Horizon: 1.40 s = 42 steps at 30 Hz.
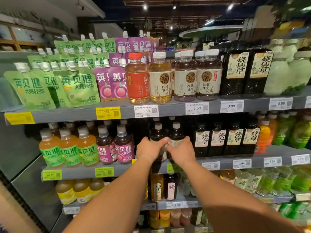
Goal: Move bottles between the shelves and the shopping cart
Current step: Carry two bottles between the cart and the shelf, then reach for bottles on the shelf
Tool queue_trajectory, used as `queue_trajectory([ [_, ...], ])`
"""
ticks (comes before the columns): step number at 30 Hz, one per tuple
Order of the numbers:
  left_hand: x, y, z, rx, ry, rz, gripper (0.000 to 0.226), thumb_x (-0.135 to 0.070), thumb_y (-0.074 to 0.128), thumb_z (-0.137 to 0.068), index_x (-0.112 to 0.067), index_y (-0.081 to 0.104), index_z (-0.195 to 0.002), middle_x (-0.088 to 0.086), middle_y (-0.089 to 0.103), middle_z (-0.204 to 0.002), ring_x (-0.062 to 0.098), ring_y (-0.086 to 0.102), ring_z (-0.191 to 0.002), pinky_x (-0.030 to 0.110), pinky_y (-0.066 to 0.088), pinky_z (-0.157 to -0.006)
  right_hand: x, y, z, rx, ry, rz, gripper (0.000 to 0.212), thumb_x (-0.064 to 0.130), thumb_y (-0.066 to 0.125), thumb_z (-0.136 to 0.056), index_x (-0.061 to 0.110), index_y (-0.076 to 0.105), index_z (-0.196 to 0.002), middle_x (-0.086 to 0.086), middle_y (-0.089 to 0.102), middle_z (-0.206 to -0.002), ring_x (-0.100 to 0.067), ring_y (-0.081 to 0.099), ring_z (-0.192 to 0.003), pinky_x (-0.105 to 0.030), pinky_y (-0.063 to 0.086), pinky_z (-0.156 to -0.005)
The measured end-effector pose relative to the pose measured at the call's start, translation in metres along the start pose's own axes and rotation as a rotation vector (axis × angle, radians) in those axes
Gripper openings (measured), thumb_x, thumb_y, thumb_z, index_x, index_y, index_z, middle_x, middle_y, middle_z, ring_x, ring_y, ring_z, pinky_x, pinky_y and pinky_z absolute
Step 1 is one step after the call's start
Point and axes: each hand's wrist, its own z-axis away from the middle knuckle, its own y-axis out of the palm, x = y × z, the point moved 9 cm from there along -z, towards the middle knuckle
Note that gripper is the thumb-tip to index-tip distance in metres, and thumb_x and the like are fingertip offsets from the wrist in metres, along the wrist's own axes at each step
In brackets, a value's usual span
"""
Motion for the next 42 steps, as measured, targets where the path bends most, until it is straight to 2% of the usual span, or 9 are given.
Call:
queue_trajectory([
  [4,0.025,-0.014,0.044,-0.124,0.052,-0.027,0.096,-0.066,0.070,-0.075,-0.010,0.040,-0.147,0.010,0.049,-0.145,0.027,0.046,-0.133,0.037,0.039,-0.106,-0.016,0.000,0.030,-0.001,-0.078,0.054,0.078,0.051,0.072,-0.077,0.010,0.040,-0.136,-0.010,0.046,-0.138,-0.027,0.049,-0.122,-0.046,0.048,-0.097],
  [9,0.094,-0.018,0.119,-0.190,-0.059,-0.100,0.068,-0.066,0.072,-0.071,-0.022,0.060,-0.122,0.005,0.063,-0.121,0.026,0.057,-0.115,0.036,0.048,-0.095,-0.067,0.007,0.082,0.130,-0.118,0.109,0.067,0.048,0.070,-0.080,0.009,0.048,-0.129,-0.014,0.056,-0.124,-0.035,0.054,-0.116,-0.044,0.048,-0.094],
  [14,0.177,-0.010,0.224,-0.242,-0.402,-0.051,0.098,-0.071,0.070,-0.069,-0.017,0.042,-0.145,0.010,0.054,-0.141,0.031,0.053,-0.127,0.039,0.044,-0.100,-0.125,0.018,0.147,0.368,-0.142,0.201,0.063,0.054,0.066,-0.081,0.012,0.051,-0.126,-0.015,0.059,-0.125,-0.036,0.054,-0.116,-0.045,0.046,-0.094],
  [19,0.207,-0.016,0.320,-0.272,-0.519,-0.052,0.091,-0.072,0.073,-0.064,-0.022,0.050,-0.137,0.005,0.060,-0.131,0.029,0.058,-0.118,0.044,0.051,-0.095,-0.161,0.030,0.221,0.570,-0.148,0.288,0.077,0.060,0.066,-0.077,0.012,0.047,-0.134,-0.015,0.057,-0.131,-0.035,0.054,-0.118,-0.044,0.045,-0.098],
  [23,0.208,-0.059,0.365,-0.392,-0.532,-0.083,0.083,-0.070,0.074,-0.063,-0.024,0.053,-0.128,0.003,0.063,-0.120,0.030,0.061,-0.112,0.047,0.052,-0.093,-0.141,0.047,0.265,0.656,-0.257,0.268,0.087,0.065,0.066,-0.076,0.010,0.043,-0.140,-0.013,0.054,-0.135,-0.033,0.052,-0.121,-0.042,0.047,-0.096],
  [26,0.216,-0.091,0.389,-0.436,-0.590,-0.118,0.103,-0.070,0.073,-0.066,-0.018,0.036,-0.147,0.008,0.051,-0.141,0.031,0.051,-0.128,0.047,0.046,-0.104,-0.112,0.065,0.293,0.719,-0.303,0.192,0.086,0.064,0.068,-0.075,0.009,0.045,-0.138,-0.013,0.052,-0.136,-0.033,0.051,-0.122,-0.044,0.046,-0.099],
  [29,0.234,-0.126,0.409,-0.517,-0.644,-0.080,0.107,-0.071,0.071,-0.067,-0.019,0.031,-0.151,0.007,0.044,-0.149,0.029,0.046,-0.134,0.043,0.043,-0.107,-0.082,0.089,0.323,0.786,-0.377,0.195,0.086,0.063,0.066,-0.077,0.010,0.041,-0.140,-0.012,0.048,-0.138,-0.032,0.048,-0.124,-0.043,0.045,-0.100],
  [37,0.322,-0.191,0.446,-0.643,-0.787,-0.012,0.096,-0.064,0.072,-0.074,-0.018,0.034,-0.150,0.007,0.050,-0.145,0.029,0.051,-0.129,0.042,0.045,-0.105,-0.038,0.183,0.394,0.973,-0.477,0.253,0.074,0.060,0.068,-0.077,0.011,0.048,-0.128,-0.013,0.054,-0.125,-0.034,0.054,-0.114,-0.045,0.047,-0.095],
  [42,0.381,-0.229,0.420,-0.620,-0.811,0.021,0.092,-0.058,0.073,-0.078,-0.019,0.032,-0.151,0.006,0.046,-0.149,0.029,0.048,-0.132,0.044,0.043,-0.107,-0.012,0.250,0.411,0.997,-0.524,0.334,0.083,0.061,0.065,-0.078,0.013,0.040,-0.141,-0.010,0.051,-0.135,-0.031,0.053,-0.119,-0.042,0.048,-0.095],
])
